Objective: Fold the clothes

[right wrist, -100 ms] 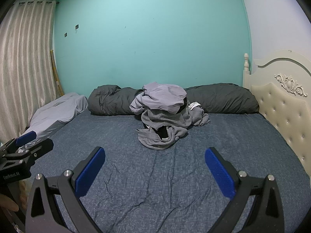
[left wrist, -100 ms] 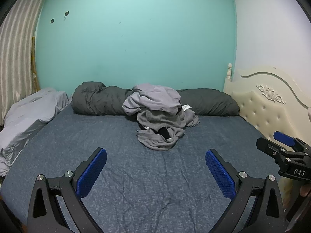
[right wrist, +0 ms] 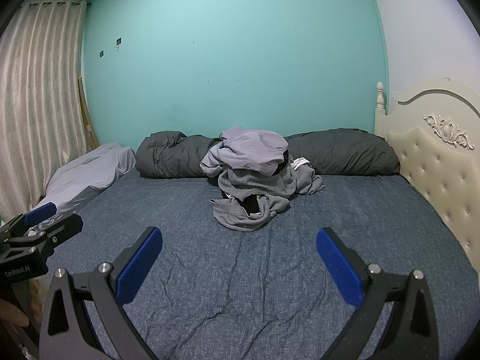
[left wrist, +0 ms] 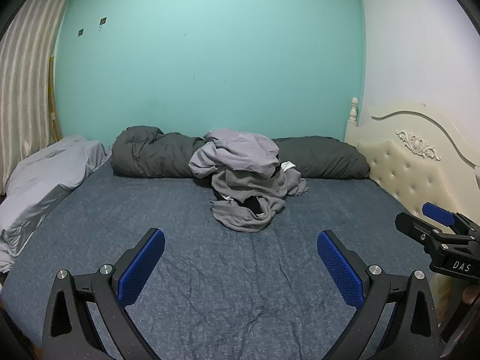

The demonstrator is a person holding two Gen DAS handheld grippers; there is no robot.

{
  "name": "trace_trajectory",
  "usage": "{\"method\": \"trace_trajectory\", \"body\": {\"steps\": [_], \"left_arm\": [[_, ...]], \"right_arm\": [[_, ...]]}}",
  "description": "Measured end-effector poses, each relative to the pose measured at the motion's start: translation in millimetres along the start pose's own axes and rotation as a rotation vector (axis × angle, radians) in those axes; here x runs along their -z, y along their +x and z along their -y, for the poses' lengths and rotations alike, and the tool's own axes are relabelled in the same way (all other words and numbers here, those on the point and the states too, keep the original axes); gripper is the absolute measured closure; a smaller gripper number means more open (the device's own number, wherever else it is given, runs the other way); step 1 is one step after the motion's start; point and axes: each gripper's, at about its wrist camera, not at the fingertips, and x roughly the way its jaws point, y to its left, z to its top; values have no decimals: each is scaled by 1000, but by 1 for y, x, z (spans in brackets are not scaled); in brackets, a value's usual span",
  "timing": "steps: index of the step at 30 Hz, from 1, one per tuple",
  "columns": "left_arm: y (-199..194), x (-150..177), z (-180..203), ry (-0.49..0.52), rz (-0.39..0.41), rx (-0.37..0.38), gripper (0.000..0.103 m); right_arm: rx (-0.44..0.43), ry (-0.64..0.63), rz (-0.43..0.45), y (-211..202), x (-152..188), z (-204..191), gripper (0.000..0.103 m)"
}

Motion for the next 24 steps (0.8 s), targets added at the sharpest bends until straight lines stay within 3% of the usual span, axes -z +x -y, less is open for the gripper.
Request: {"method": "trace_trajectory", "body": {"steps": [24], "left_arm": [[2,6,12,11,4,-13,0]], "right_arm": [[3,5,-2,0,1,3,0]]}}
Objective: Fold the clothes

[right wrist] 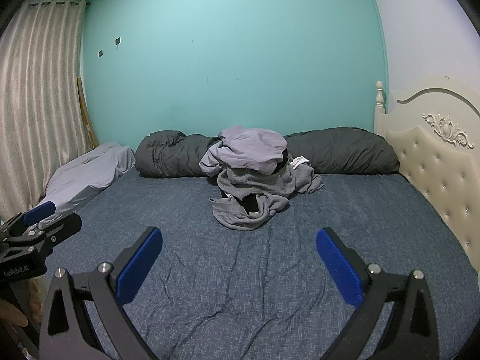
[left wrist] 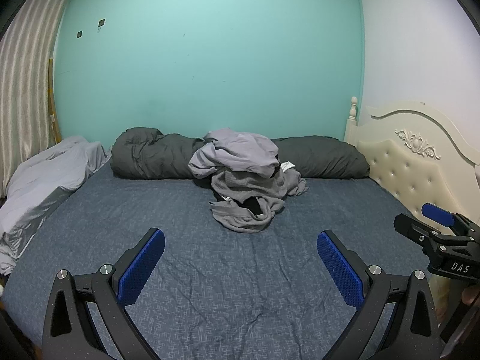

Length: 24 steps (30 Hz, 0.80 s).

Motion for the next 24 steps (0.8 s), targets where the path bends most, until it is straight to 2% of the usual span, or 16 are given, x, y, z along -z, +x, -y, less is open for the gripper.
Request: {"method": "trace_trajectory", "body": {"steps": [24], "left_arm": [[-1,-4,-6,-7,-7,-6,0]], "right_arm": [[0,-4,-6,-1,-1,1,0]]}}
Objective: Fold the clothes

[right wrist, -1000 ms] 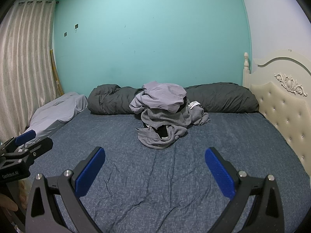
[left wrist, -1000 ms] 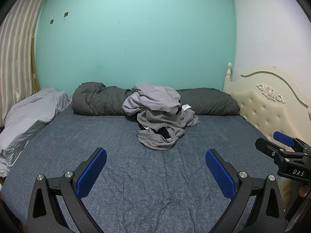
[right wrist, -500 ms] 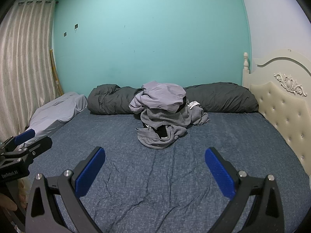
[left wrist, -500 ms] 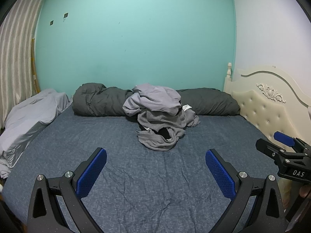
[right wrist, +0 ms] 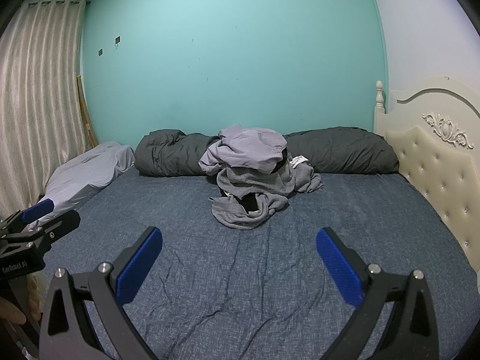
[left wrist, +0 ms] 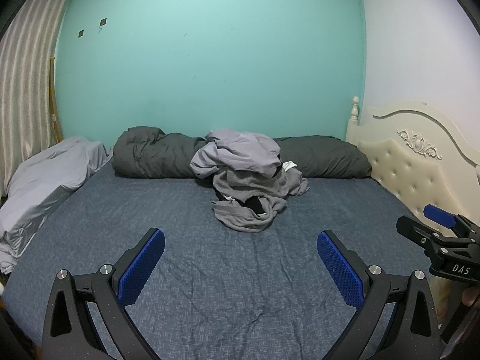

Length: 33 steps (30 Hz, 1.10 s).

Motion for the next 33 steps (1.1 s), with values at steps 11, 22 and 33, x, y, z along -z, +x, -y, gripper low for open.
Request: {"method": "trace_trajectory", "body": {"steps": [11,22,33], "left_arm": [[10,0,-5,-9,-6,-25,0],[71,-9,-27,-17,-38,-73,0],[209,-27,-55,-48,-54,-93,0]], "right_arm": [[4,4,-13,6,2,2,0],[11,33,-38,48,-4,17,0],[-13,-11,-106,180,-13,49,0]]}}
